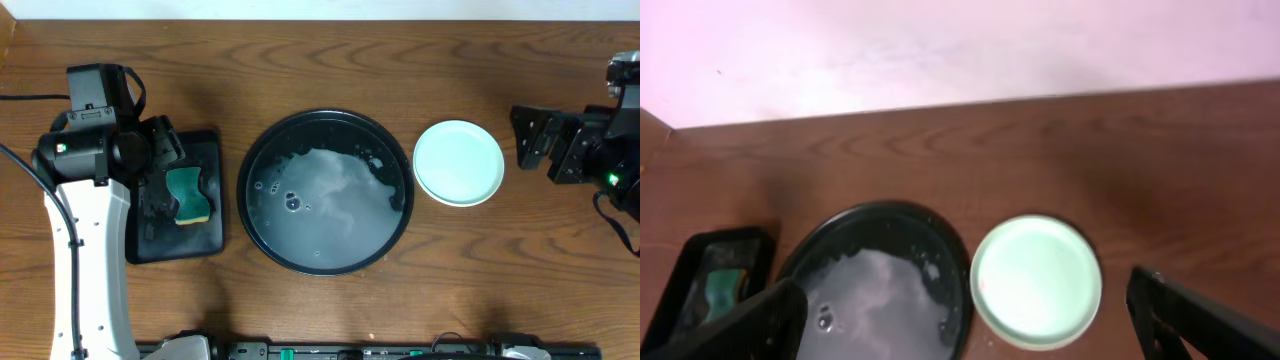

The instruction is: Clean dirty plates on tray and stack at the side

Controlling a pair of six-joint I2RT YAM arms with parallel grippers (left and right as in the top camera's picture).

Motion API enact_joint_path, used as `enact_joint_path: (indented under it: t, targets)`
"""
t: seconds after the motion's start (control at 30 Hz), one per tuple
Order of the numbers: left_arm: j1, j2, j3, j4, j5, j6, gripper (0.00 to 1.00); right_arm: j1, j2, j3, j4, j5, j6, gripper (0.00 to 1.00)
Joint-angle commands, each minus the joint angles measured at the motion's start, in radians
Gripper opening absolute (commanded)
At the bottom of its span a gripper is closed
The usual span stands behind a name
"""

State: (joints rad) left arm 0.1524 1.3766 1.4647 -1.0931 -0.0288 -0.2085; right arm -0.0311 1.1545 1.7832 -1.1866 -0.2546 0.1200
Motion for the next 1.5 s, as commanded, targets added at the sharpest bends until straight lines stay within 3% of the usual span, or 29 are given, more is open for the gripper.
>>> enact_joint_path:
  t: [0.0,0.17,0.37,0.4,0.47,0.7,1.0,1.47]
  targets:
    - [0.003,-0.003,0.006,-0.002,-0.005,0.006,0.74,0.006,0.001,-0.049,0.078,0.000,-0.126,0.99]
    - [0.003,-0.003,0.006,-0.002,-0.005,0.006,0.74,0.006,-0.098,-0.296,0.320,0.003,-0.228,0.99]
    - [0.003,-0.003,0.006,-0.002,-0.005,0.006,0.74,0.006,-0.316,-0.771,0.661,-0.013,-0.225,0.99]
    - [0.003,-0.003,0.006,-0.002,-0.005,0.006,0.74,0.006,-0.393,-0.937,0.774,-0.013,-0.225,0.99]
    - [0.003,-0.003,0.006,-0.002,-0.005,0.006,0.74,0.006,-0.476,-1.101,0.885,-0.019,-0.225,0.99]
    - [0.003,-0.003,0.006,-0.002,-0.005,0.006,0.74,0.007,-0.785,-1.538,1.167,-0.076,-0.221,0.99]
    - [0.003,-0.003,0.006,-0.002,-0.005,0.006,0.75,0.007,-1.075,-1.773,1.198,-0.076,-0.208,0.99]
    - [0.003,-0.003,0.006,-0.002,-0.005,0.005,0.74,0.007,-1.150,-1.778,1.140,-0.061,-0.200,0.99]
